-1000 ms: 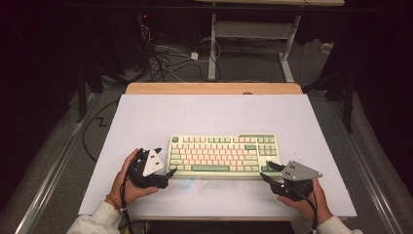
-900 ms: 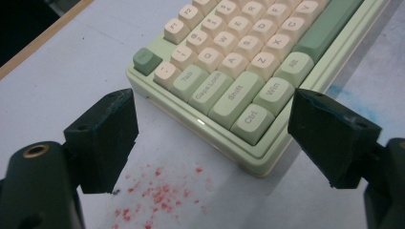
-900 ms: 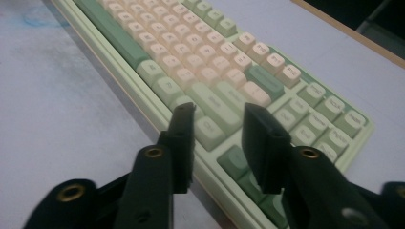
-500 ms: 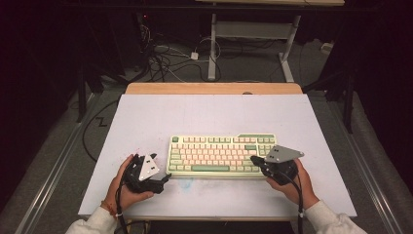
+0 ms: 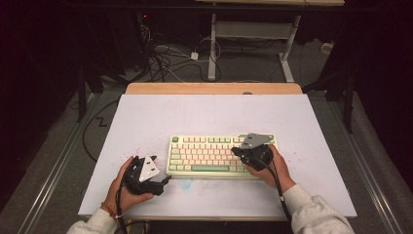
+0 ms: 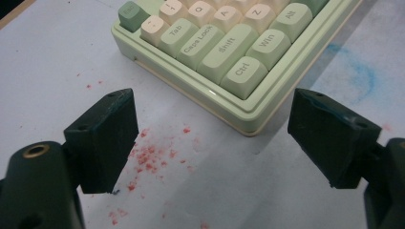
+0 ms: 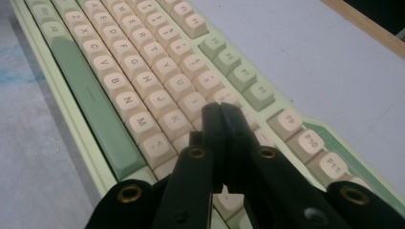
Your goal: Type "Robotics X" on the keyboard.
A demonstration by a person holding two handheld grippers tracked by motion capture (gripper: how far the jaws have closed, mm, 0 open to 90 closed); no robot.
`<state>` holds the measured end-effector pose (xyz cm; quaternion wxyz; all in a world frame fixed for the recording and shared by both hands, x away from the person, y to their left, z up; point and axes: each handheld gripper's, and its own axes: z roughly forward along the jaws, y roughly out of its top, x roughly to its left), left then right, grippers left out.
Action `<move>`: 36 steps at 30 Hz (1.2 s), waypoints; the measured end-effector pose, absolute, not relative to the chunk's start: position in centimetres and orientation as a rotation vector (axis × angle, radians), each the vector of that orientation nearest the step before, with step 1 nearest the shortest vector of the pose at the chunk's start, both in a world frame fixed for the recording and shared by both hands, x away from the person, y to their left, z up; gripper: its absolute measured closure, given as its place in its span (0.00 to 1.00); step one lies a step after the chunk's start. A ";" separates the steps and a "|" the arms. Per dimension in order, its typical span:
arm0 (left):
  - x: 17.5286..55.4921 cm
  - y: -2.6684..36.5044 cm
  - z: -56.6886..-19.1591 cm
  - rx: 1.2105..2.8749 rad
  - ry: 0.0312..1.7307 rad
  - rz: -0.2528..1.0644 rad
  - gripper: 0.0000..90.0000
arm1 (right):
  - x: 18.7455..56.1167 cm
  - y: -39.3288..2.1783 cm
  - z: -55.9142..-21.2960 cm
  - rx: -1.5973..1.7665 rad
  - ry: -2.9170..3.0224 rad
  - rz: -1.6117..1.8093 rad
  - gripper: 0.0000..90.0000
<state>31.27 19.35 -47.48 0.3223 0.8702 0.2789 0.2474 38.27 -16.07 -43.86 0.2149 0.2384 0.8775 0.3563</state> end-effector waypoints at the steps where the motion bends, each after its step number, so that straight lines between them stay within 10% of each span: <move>1: 31.3 19.3 -47.5 2.286 0.732 0.650 0.18 | 38.4 -15.8 -44.0 0.666 2.437 0.988 1.00; 36: 31.3 19.2 -47.6 2.299 0.715 0.632 0.18 | 39.3 -14.9 -44.0 0.673 2.440 0.991 0.97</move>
